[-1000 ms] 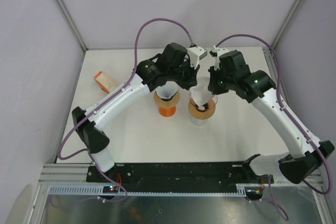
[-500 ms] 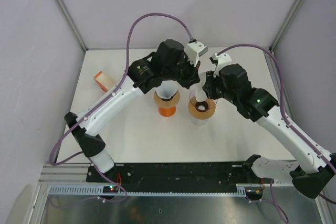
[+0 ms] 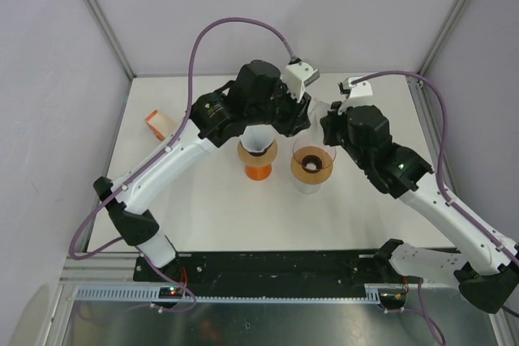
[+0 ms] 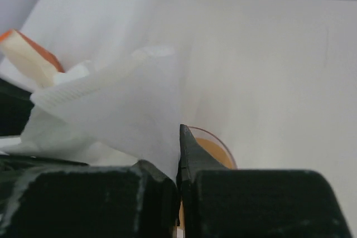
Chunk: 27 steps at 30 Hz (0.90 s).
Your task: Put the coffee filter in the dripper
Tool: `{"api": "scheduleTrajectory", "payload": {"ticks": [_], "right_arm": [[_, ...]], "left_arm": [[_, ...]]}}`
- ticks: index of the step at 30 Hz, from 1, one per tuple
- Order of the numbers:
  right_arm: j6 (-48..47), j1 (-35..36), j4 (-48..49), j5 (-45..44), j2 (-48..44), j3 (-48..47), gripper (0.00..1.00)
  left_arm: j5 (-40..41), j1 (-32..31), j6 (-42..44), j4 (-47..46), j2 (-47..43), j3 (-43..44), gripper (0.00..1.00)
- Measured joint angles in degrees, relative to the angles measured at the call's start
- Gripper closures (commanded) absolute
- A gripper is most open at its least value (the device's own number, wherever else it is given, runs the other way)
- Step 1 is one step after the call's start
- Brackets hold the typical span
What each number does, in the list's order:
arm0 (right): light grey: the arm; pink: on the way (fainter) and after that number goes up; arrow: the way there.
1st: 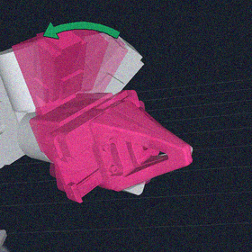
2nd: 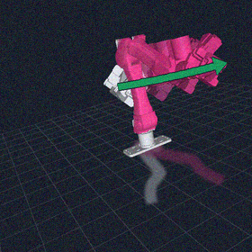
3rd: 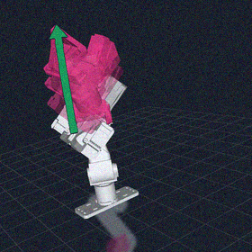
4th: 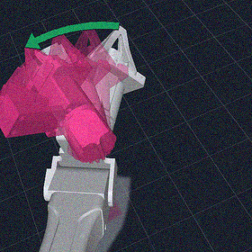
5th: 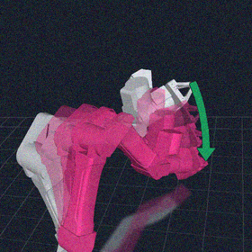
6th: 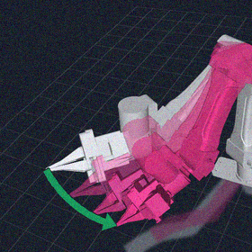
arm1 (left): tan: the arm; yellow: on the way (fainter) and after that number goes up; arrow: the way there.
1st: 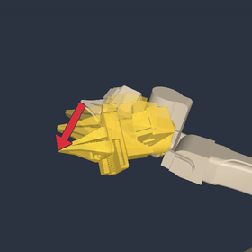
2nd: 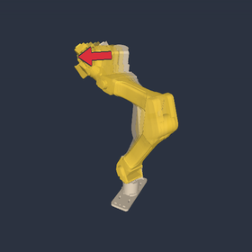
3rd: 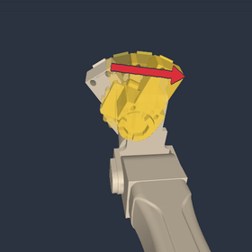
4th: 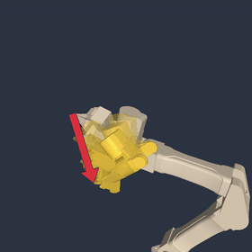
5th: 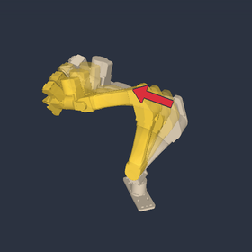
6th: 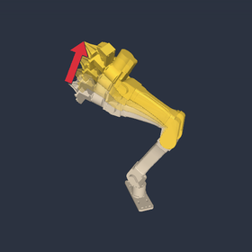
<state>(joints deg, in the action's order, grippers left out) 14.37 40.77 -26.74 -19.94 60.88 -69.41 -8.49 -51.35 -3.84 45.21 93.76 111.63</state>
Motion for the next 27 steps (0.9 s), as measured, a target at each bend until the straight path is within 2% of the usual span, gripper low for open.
{"api": "scheduleTrajectory", "payload": {"ticks": [3,6,8,11,13,18,21,25,27], "right_arm": [[0.7,3.6,4.0,-3.5,0.0,0.6,1.00],[0.7,7.3,8.5,-7.0,0.0,1.1,1.00],[0.7,9.0,11.2,-8.4,0.2,1.2,1.00],[0.7,10.0,14.7,-10.3,0.7,1.2,1.00],[0.7,10.3,15.8,-11.1,0.9,1.2,1.00],[1.1,10.8,18.3,-12.5,0.7,1.8,1.00],[1.1,10.9,19.8,-12.9,0.6,2.6,1.00],[1.1,10.9,21.3,-13.0,0.6,2.9,1.00],[1.4,10.6,21.6,-13.0,0.6,2.9,1.00]], "left_arm": [[2.6,-1.2,0.8,0.6,0.0,1.4,0.42],[6.0,-2.2,1.3,0.4,0.3,4.0,0.36],[8.3,-2.4,1.3,0.2,0.4,5.3,0.37],[11.1,-2.5,1.4,-0.1,0.4,6.0,0.50],[14.1,-2.5,2.1,-0.3,0.4,6.0,0.55],[18.5,-2.5,3.9,-1.6,0.5,5.1,0.53],[19.4,-2.6,4.2,-1.8,0.7,4.3,0.65],[20.5,-2.6,4.9,-2.5,0.9,4.2,0.91],[20.9,-2.7,5.5,-2.9,0.9,4.2,0.98]]}}
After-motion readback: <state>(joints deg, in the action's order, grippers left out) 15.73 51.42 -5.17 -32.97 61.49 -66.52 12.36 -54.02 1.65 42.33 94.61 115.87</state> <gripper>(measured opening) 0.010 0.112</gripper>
